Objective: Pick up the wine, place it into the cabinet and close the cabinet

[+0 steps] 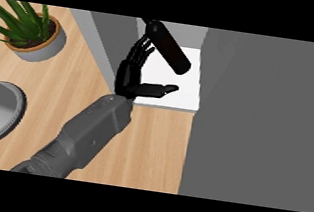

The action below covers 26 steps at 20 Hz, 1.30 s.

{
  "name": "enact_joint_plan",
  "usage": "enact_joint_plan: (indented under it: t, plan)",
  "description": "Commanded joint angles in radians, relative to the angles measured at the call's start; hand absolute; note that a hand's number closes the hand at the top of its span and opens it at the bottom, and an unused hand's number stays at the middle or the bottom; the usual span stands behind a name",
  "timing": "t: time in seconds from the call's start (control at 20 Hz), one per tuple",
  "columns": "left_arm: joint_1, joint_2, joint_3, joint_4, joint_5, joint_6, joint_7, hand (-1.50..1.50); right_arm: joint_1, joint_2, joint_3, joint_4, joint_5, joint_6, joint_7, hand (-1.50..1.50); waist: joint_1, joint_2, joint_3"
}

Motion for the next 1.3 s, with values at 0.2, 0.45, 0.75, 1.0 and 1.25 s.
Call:
enact_joint_plan:
  t: [0.2,0.45,0.75,1.0,1.25]
  plan:
    - [0.185,0.075,-0.085,-0.368,-0.078,0.119,0.068,-1.50,0.011,-0.001,-0.014,-0.029,-0.004,-0.020,0.035,-1.50,0.051,-0.028,0.011]
    - [0.349,0.177,-0.181,-0.710,-0.122,0.161,0.220,-1.50,0.033,0.009,0.019,-0.059,0.006,-0.012,0.033,-1.50,0.048,-0.026,0.011]
    - [0.556,0.295,-0.256,-1.114,-0.186,0.272,0.300,-1.50,-0.035,-0.030,-0.035,-0.087,-0.061,-0.035,0.114,-1.50,0.037,-0.020,0.011]
    - [0.684,0.380,-0.276,-1.378,-0.267,0.356,0.374,-1.50,-0.018,0.019,0.048,-0.070,0.030,-0.045,0.072,-1.50,0.025,-0.016,0.011]
    - [0.765,0.459,-0.206,-1.513,-0.264,0.316,0.432,-1.50,0.003,-0.036,0.056,-0.113,0.018,0.008,0.117,1.50,0.021,-0.015,0.010]
